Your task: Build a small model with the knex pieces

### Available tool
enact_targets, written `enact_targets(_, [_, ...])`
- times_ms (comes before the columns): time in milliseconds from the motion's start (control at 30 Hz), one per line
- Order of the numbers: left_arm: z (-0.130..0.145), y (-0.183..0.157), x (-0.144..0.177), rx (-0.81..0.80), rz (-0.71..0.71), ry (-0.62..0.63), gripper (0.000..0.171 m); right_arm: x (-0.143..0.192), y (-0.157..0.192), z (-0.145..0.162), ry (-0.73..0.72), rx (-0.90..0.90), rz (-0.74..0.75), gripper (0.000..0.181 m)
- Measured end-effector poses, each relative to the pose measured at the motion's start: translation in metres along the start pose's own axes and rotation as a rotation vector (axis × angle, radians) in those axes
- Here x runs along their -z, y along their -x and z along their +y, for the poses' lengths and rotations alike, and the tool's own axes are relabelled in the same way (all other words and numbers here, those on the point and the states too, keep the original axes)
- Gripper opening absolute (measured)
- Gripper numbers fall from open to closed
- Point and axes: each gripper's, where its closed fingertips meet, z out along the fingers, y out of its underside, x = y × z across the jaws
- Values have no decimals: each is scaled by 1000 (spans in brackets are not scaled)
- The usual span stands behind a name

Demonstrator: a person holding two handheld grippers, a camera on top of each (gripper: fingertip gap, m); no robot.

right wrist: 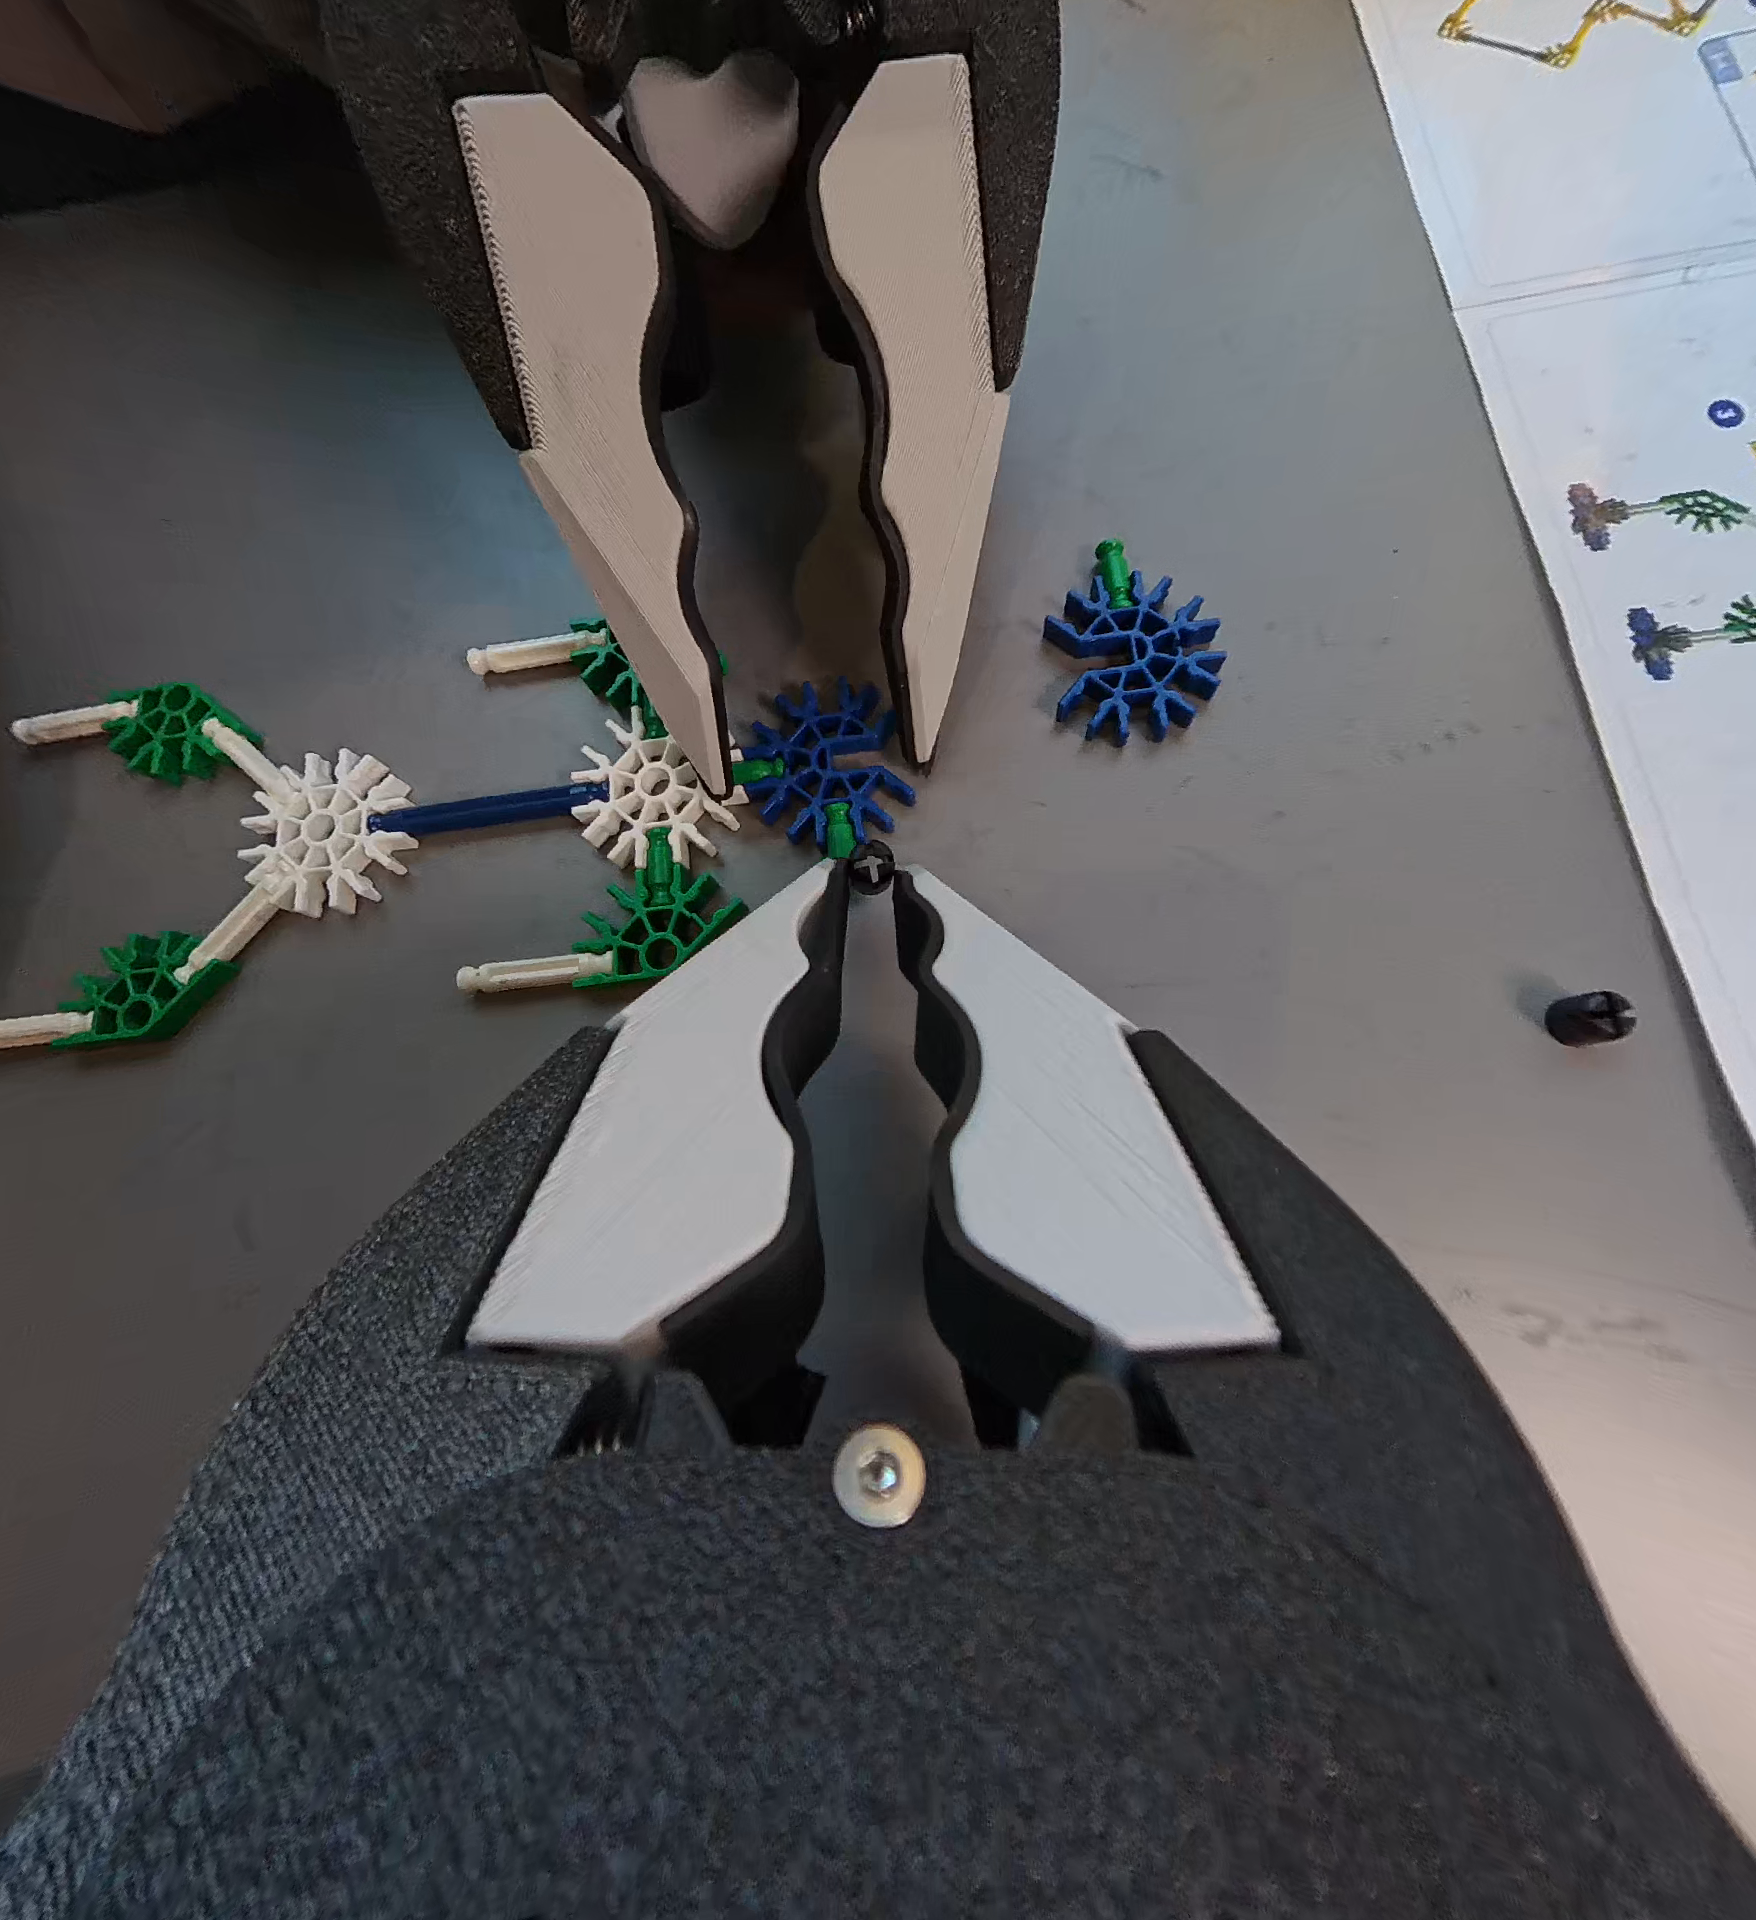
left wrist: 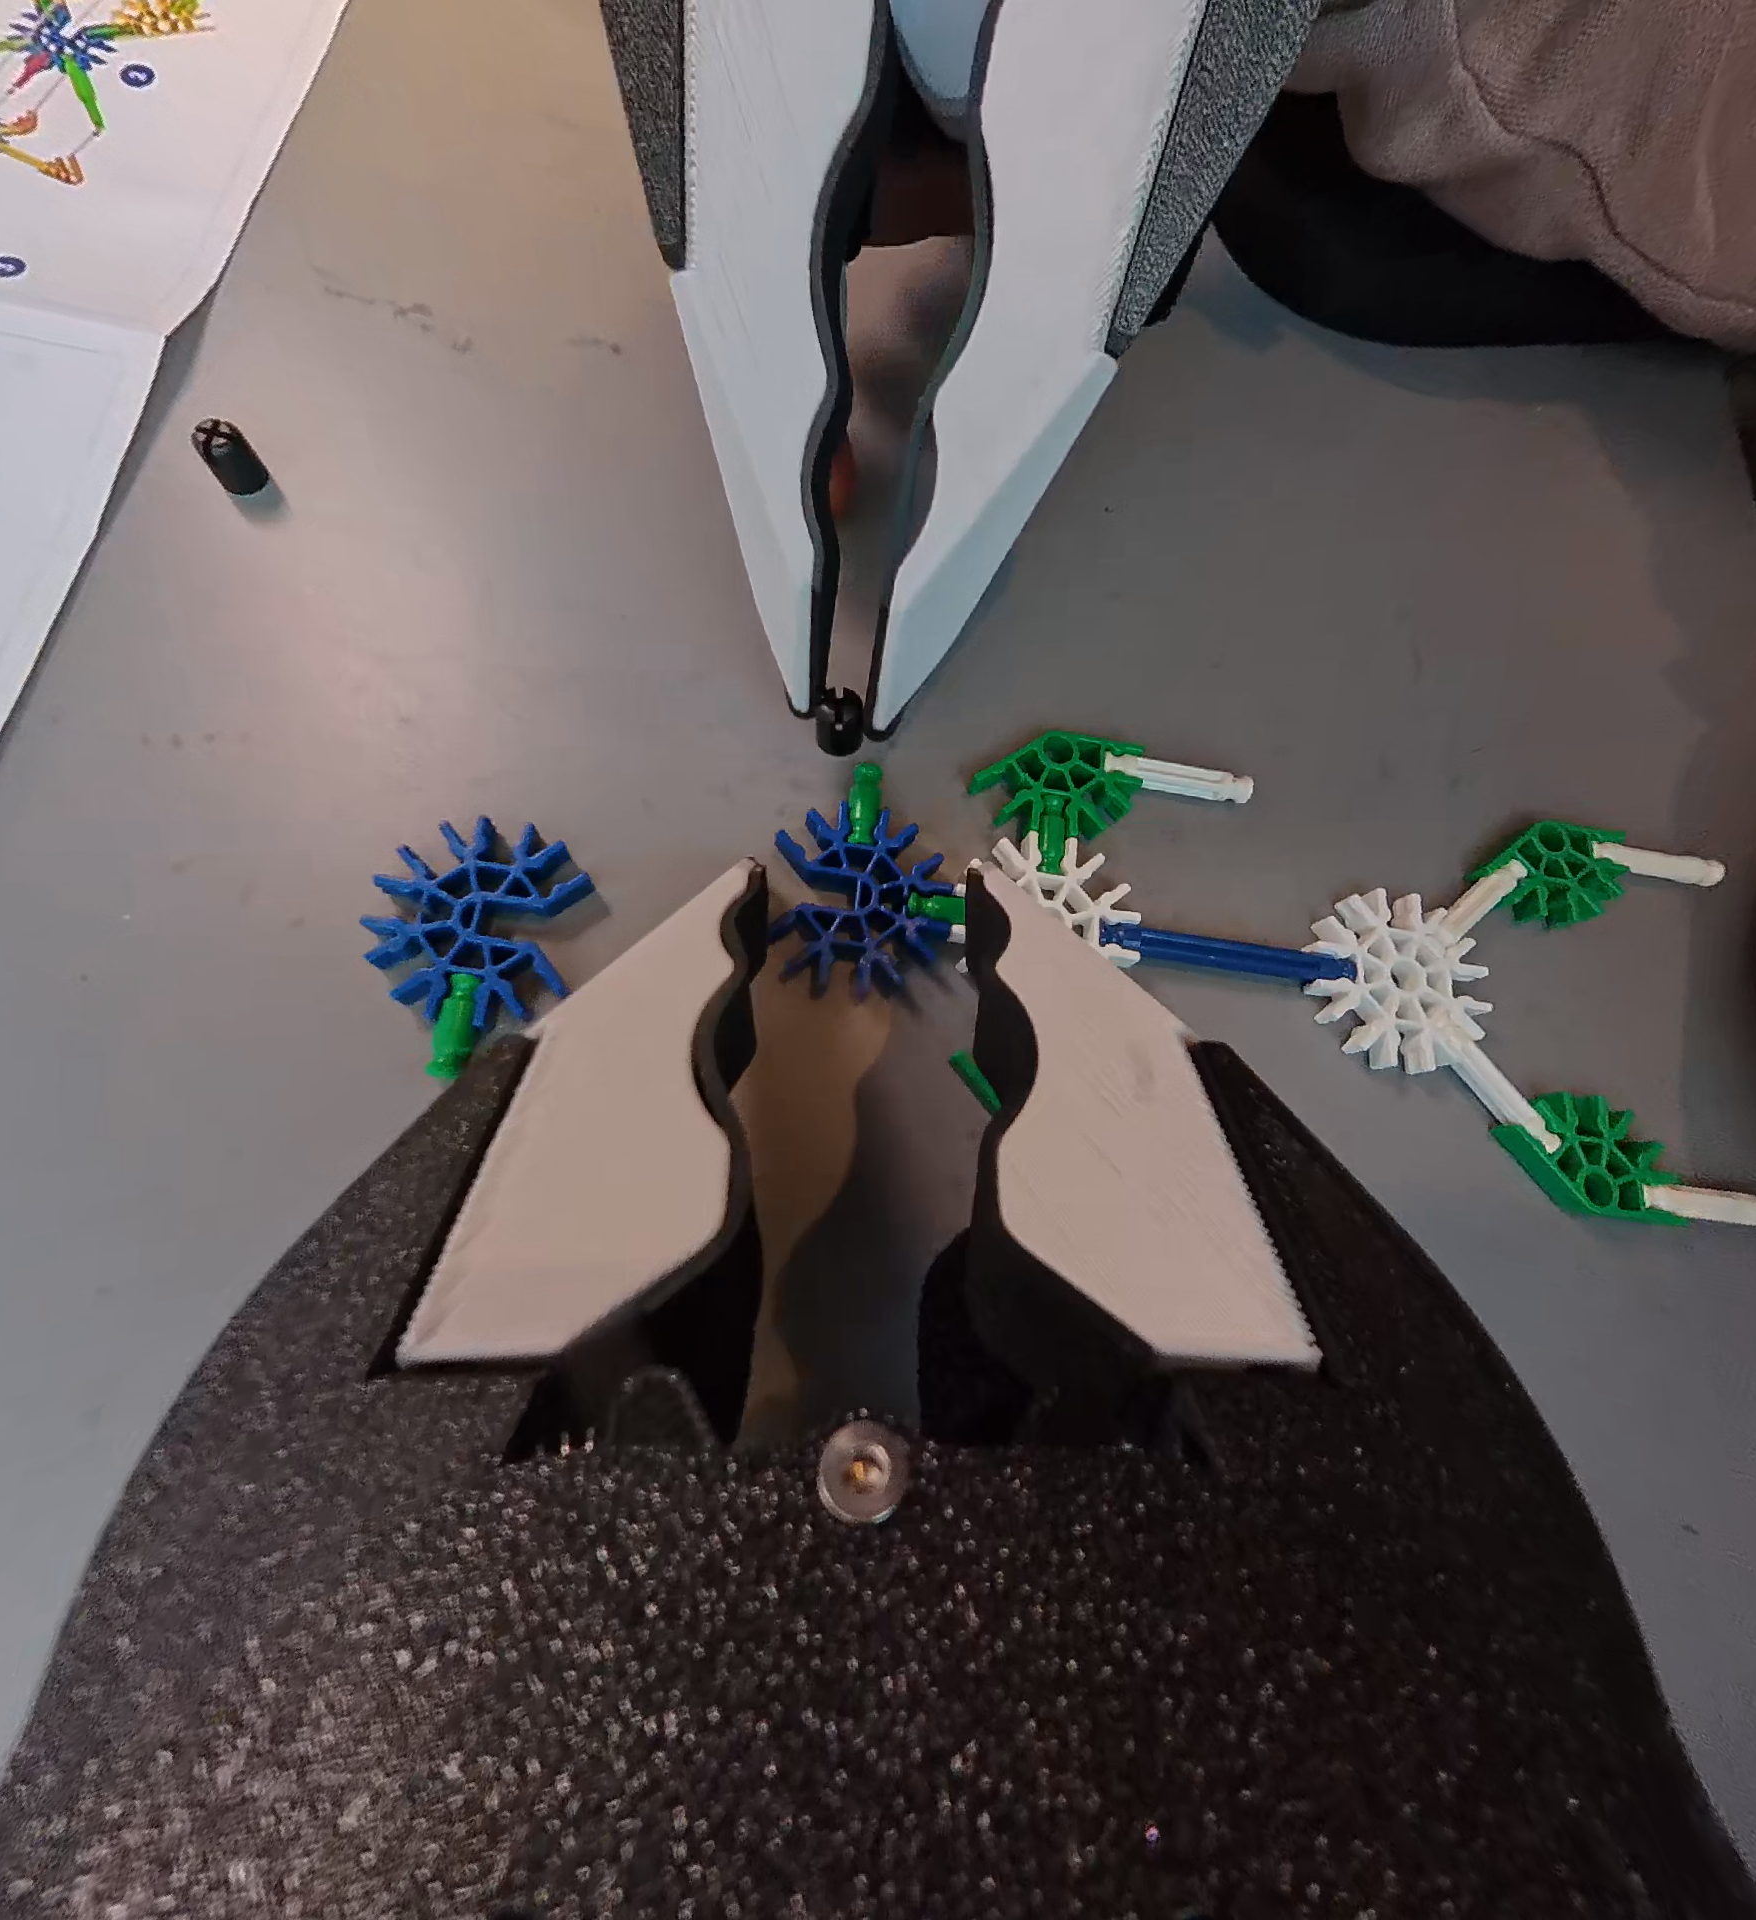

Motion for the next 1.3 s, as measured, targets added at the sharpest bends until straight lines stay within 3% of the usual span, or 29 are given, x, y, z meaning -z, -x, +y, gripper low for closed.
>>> enact_targets(400, [1, 1, 3, 64, 21, 5, 19, 6, 4, 3, -40, -20, 25, 7])
enact_targets(867, [0, 4, 5, 57, -5, 3, 16, 4, 6, 3, -36, 7, 44, 7])
enact_targets(1000, [-7, 9, 9, 91, -12, -40, 22, 4, 7, 3, -36, 11, 46, 7])
enact_targets(1300, [1, -1, 3, 134, 15, 45, 38, 6, 4, 4, -36, 6, 57, 7])
